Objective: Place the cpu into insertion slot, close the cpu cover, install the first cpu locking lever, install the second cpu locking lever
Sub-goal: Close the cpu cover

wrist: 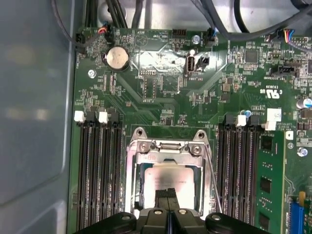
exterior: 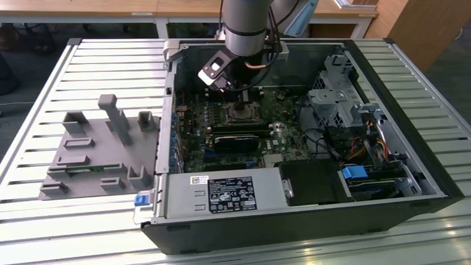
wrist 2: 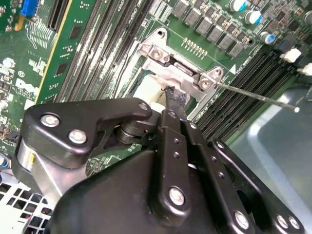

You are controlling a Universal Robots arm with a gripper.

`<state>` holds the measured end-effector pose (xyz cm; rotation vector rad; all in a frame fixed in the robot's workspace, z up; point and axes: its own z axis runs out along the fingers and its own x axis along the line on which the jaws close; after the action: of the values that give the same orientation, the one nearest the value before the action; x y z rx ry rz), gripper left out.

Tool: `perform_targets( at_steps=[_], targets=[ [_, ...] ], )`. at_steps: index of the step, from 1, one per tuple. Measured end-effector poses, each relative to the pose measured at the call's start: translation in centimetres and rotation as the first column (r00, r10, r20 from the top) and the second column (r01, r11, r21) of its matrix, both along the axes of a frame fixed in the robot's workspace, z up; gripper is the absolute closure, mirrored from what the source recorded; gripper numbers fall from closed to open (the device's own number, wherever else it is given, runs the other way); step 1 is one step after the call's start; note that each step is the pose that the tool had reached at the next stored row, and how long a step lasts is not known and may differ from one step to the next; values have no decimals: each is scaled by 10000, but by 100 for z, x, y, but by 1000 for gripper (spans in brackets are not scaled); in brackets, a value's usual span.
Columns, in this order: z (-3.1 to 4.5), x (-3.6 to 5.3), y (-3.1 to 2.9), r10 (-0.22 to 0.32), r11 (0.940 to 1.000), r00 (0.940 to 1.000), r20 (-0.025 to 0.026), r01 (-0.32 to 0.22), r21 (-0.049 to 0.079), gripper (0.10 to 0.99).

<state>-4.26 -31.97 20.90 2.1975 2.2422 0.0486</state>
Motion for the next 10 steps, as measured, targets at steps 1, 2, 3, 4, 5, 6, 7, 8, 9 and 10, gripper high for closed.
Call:
perform_targets(
  at_steps=[1, 2, 3, 4, 5, 6, 7, 8, 9, 10],
  targets=[
    [0, 7, 0, 0, 10000, 10000, 0, 0, 0, 980],
    [0, 13, 0, 0, 10000, 10000, 0, 0, -1, 980],
    [0, 20, 0, 0, 10000, 10000, 0, 0, 0, 980],
    [0, 26, 0, 0, 10000, 10000, 0, 0, 0, 980],
    [0, 32, 0, 0, 10000, 10000, 0, 0, 1, 980],
    [0, 39, 0, 0, 10000, 10000, 0, 0, 1, 980],
    [0, 48, 0, 0, 10000, 10000, 0, 0, 2, 980],
    [0, 56, 0, 0, 10000, 10000, 0, 0, 2, 980],
    [0, 61, 0, 0, 10000, 10000, 0, 0, 3, 980],
    [0, 64, 0, 0, 10000, 10000, 0, 0, 2, 980]
  ],
)
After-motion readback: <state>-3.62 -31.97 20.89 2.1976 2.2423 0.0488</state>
